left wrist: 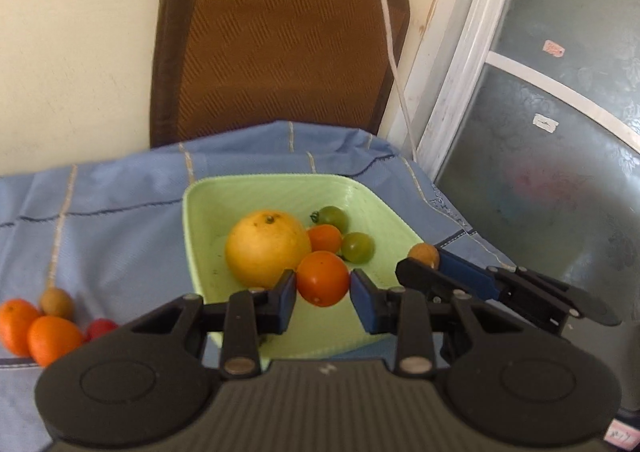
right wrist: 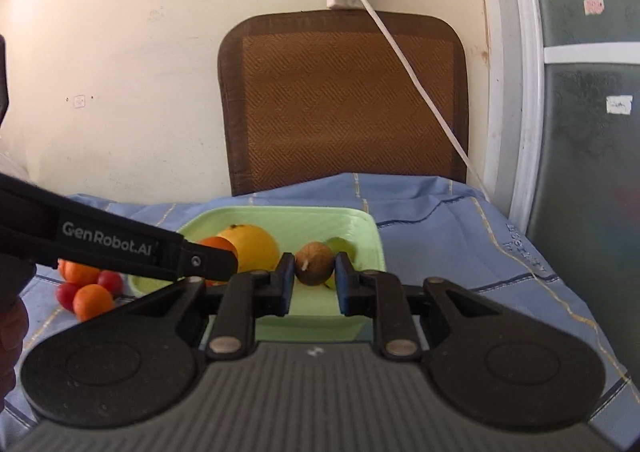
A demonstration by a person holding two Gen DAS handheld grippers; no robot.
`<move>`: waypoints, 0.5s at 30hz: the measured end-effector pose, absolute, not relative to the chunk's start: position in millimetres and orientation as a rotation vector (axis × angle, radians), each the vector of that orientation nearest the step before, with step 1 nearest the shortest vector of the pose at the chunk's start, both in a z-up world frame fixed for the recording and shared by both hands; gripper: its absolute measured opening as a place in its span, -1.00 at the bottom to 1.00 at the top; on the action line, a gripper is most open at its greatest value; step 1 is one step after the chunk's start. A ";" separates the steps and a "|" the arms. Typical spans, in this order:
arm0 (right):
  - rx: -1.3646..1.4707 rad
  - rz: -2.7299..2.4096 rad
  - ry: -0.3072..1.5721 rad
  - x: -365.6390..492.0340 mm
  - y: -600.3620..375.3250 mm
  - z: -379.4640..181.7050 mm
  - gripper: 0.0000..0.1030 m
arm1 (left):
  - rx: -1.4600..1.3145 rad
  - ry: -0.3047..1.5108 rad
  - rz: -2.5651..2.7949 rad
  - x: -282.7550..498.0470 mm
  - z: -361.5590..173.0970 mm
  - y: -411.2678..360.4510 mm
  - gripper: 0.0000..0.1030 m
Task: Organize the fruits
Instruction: 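Open the left tool over the bowl while the right tool releases the kiwi there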
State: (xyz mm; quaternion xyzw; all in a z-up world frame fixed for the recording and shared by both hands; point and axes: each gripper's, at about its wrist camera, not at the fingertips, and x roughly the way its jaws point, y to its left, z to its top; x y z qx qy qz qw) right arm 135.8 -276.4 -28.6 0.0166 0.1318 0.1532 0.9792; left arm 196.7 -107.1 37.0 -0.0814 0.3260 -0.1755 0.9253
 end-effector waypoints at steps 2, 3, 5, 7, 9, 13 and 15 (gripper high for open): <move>0.045 0.317 0.271 139.6 -280.4 -31.3 -0.53 | -0.175 0.682 -0.361 201.8 34.4 -109.1 -0.41; 0.048 0.323 0.272 138.9 -280.5 -32.7 -0.52 | -0.173 0.687 -0.362 202.8 33.2 -110.0 -0.41; 0.034 0.325 0.280 137.6 -277.8 -35.9 -0.51 | -0.170 0.696 -0.365 203.8 30.4 -111.9 -0.41; 0.020 0.329 0.269 134.6 -276.6 -35.1 -0.50 | -0.165 0.691 -0.359 202.8 28.8 -114.3 -0.38; 0.025 0.337 0.271 134.3 -278.1 -35.2 -0.41 | -0.159 0.691 -0.361 202.2 29.2 -117.0 -0.38; 0.074 0.336 0.265 134.0 -286.3 -34.9 -0.40 | -0.178 0.669 -0.357 193.8 37.4 -110.6 -0.38; 0.114 0.326 0.259 134.6 -293.2 -34.7 -0.41 | -0.198 0.640 -0.349 182.5 45.6 -97.9 -0.38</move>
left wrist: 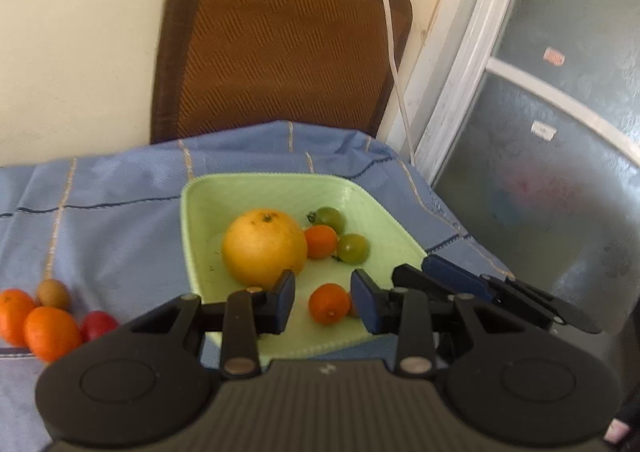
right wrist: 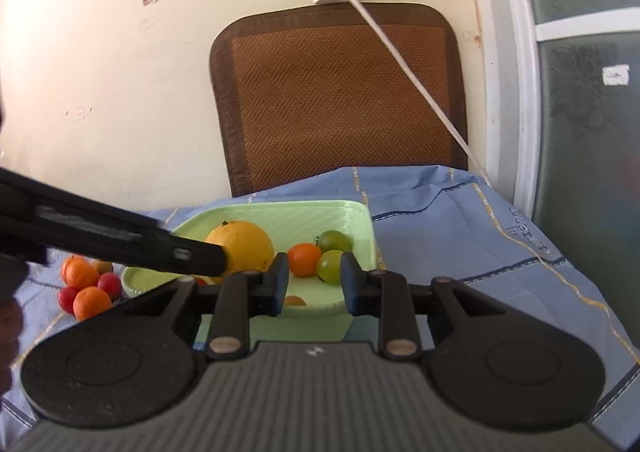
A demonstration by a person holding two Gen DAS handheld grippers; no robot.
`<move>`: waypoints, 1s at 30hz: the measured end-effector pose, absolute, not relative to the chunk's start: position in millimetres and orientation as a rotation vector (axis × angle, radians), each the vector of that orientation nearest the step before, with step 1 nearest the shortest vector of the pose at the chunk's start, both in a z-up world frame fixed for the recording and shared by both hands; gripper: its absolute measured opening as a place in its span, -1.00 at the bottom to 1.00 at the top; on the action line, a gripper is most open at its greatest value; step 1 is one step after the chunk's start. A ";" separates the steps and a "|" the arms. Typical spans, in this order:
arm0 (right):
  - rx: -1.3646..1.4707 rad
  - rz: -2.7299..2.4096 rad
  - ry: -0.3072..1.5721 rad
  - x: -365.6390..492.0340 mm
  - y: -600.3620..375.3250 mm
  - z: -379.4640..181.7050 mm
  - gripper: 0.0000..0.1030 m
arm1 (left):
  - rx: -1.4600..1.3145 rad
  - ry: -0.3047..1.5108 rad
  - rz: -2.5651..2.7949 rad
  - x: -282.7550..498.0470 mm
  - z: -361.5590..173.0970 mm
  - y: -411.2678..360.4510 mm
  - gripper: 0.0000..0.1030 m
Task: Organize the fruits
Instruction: 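Open the left tool over the bowl while the right tool releases the kiwi there, then grasp a red tomato with the left tool while the right tool grasps a tangerine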
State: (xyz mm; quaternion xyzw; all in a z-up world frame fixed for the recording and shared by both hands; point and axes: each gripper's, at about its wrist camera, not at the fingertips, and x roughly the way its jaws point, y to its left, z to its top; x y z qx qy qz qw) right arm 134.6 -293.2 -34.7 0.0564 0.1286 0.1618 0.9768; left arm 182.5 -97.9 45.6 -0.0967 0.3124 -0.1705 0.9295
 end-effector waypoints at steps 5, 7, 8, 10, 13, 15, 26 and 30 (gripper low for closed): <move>0.218 0.294 0.190 130.9 -310.4 -29.6 -0.41 | -0.281 0.555 -0.238 142.4 64.0 -29.5 -0.38; 0.249 0.319 0.168 127.3 -313.5 -27.1 -0.39 | -0.316 0.546 -0.158 128.1 62.9 4.6 -0.38; 0.259 0.350 0.166 124.5 -312.6 -25.5 -0.38 | -0.325 0.551 -0.115 121.7 60.7 19.9 -0.38; 0.269 0.454 0.179 116.8 -304.9 -21.3 -0.37 | -0.342 0.567 -0.050 110.9 54.6 44.1 -0.38; 0.205 0.669 0.233 100.6 -273.3 -15.3 -0.37 | -0.388 0.593 -0.042 101.6 42.7 63.0 -0.38; 0.085 0.740 0.283 92.6 -237.1 -15.3 -0.37 | -0.401 0.603 -0.050 101.5 35.6 64.0 -0.38; -0.144 0.721 0.475 122.5 -140.9 -38.8 -0.11 | -0.466 0.615 -0.117 103.7 15.9 69.9 -0.38; -0.132 0.712 0.509 130.9 -136.1 -41.0 -0.26 | -0.464 0.629 -0.136 108.2 11.7 64.2 -0.38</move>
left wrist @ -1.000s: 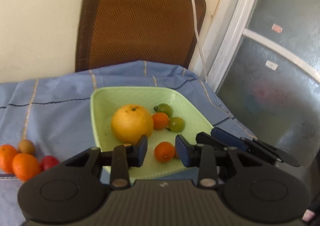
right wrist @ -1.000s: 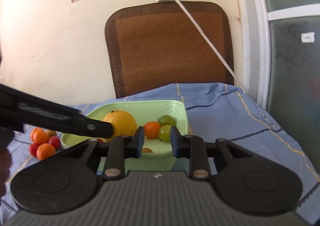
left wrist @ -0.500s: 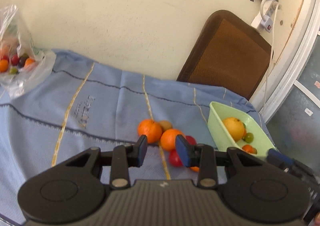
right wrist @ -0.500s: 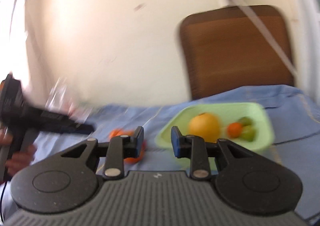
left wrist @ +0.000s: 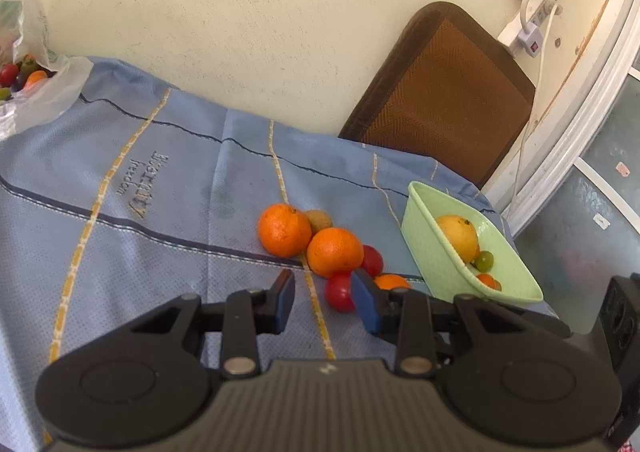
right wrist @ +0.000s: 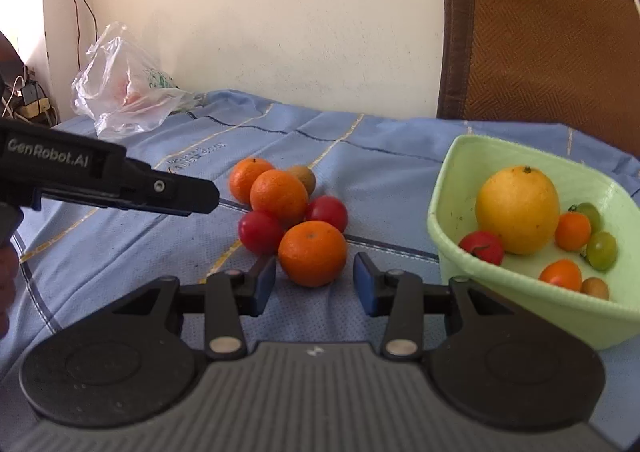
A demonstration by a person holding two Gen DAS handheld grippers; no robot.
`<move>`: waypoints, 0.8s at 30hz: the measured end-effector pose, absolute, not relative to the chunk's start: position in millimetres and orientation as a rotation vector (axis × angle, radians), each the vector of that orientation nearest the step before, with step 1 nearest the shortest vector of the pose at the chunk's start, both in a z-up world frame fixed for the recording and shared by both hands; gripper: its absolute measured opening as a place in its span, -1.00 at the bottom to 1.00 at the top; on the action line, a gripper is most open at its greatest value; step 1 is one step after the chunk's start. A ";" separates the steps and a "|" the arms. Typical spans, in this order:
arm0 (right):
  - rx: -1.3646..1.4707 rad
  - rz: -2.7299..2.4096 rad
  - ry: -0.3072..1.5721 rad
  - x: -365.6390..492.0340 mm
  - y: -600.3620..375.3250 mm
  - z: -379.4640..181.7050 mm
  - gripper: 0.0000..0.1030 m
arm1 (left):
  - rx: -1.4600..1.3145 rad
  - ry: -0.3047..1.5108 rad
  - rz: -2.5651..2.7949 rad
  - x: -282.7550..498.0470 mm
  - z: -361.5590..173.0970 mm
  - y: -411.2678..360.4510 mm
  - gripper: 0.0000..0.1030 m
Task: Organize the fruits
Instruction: 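Grasp a red tomato with the left tool while the right tool grasps a tangerine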
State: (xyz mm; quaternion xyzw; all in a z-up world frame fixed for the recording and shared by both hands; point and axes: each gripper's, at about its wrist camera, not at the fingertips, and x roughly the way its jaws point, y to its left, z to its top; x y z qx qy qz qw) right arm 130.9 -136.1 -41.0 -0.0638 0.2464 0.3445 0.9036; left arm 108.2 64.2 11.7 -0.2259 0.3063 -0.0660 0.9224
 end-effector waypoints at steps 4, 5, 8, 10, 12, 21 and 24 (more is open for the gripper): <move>-0.123 0.694 0.496 122.5 -147.8 -39.7 -0.26 | -0.416 0.642 -0.151 113.5 10.3 48.5 -0.37; -0.119 0.691 0.493 119.0 -152.6 -40.0 -0.26 | -0.397 0.647 -0.144 115.6 9.7 43.4 -0.21; -0.099 0.682 0.496 113.0 -164.9 -43.1 -0.26 | -0.336 0.667 -0.105 124.1 5.1 28.8 -0.07; -0.085 0.678 0.493 111.4 -169.5 -43.3 -0.26 | -0.314 0.676 -0.085 128.2 1.5 22.7 -0.07; -0.074 0.680 0.496 113.0 -169.8 -43.4 -0.26 | -0.282 0.666 -0.060 130.8 1.0 16.6 -0.14; -0.029 0.669 0.498 115.5 -175.5 -42.8 -0.26 | -0.232 0.669 -0.081 108.2 2.4 1.9 -0.45; -0.030 0.653 0.494 111.1 -177.4 -42.9 -0.26 | -0.230 0.663 -0.100 88.6 3.4 -0.9 -0.45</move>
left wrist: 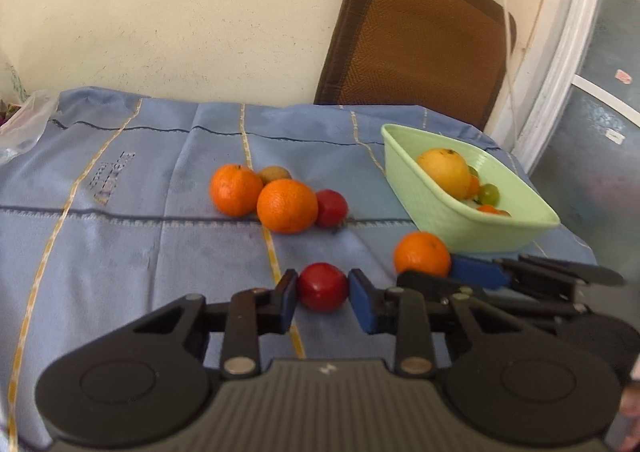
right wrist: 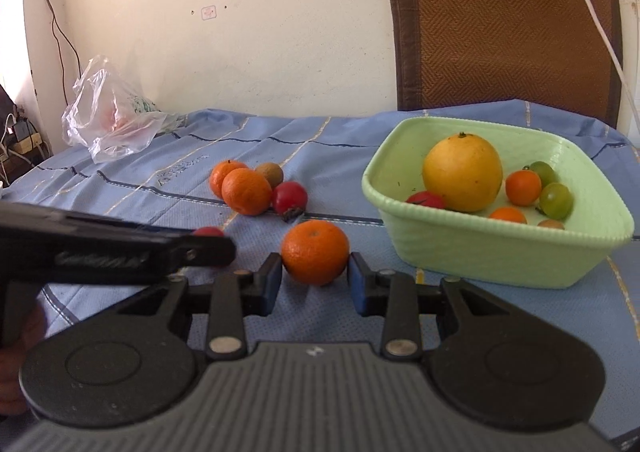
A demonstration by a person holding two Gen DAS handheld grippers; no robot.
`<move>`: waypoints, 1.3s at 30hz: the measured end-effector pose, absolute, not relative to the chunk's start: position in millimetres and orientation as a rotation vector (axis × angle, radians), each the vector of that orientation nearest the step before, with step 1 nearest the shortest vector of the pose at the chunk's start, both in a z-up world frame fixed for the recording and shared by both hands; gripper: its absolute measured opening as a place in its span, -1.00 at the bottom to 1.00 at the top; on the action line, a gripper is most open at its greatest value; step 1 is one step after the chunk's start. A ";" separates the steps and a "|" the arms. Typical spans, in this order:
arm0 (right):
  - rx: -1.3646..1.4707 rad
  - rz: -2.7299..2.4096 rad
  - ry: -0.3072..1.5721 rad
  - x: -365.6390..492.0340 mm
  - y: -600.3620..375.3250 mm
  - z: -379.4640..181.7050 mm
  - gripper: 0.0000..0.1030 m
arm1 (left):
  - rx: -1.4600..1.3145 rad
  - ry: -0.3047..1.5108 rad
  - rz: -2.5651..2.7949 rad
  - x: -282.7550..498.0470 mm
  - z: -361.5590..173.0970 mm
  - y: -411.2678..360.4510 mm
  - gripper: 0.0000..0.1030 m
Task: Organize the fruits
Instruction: 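Grasp a red tomato with the left tool while the right tool grasps a tangerine, then carry the tomato and tangerine in both tools over the green bowl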
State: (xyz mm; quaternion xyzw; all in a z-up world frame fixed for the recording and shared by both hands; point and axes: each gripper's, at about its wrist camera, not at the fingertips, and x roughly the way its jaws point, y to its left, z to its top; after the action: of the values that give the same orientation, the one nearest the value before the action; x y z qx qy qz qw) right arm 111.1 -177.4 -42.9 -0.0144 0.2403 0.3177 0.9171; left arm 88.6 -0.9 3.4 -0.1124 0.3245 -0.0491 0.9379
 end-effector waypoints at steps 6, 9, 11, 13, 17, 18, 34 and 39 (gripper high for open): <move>-0.045 0.651 0.482 86.8 -180.7 -46.2 -0.26 | -0.174 0.653 -0.112 68.2 2.4 -3.4 -0.44; -0.053 0.649 0.483 79.6 -181.1 -47.3 -0.24 | -0.176 0.644 -0.115 66.5 0.7 -3.2 -0.44; -0.057 0.641 0.485 80.0 -179.6 -47.6 -0.22 | -0.166 0.638 -0.120 64.7 0.2 -4.4 -0.37; -0.061 0.639 0.489 80.8 -178.4 -48.1 -0.22 | -0.164 0.634 -0.130 63.7 0.3 -4.4 -0.23; -0.077 0.631 0.491 80.1 -176.4 -48.7 -0.22 | -0.178 0.632 -0.141 62.7 -0.4 -1.8 -0.14; -0.078 0.631 0.490 80.0 -176.3 -48.8 -0.22 | -0.180 0.632 -0.144 62.6 -0.5 -1.2 -0.13; -0.061 0.628 0.492 80.7 -178.0 -49.4 -0.04 | -0.172 0.629 -0.124 57.4 -0.9 -2.3 -0.13; -0.037 0.624 0.492 83.3 -179.1 -49.0 -0.24 | -0.152 0.629 -0.117 54.3 -1.1 -4.2 -0.44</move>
State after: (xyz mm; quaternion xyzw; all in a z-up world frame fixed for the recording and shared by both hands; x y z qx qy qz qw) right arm 83.3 -179.1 -49.0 -0.0180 0.2394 0.3038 0.9220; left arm 54.3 -4.2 -1.1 -0.0746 0.3089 -0.0577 0.9464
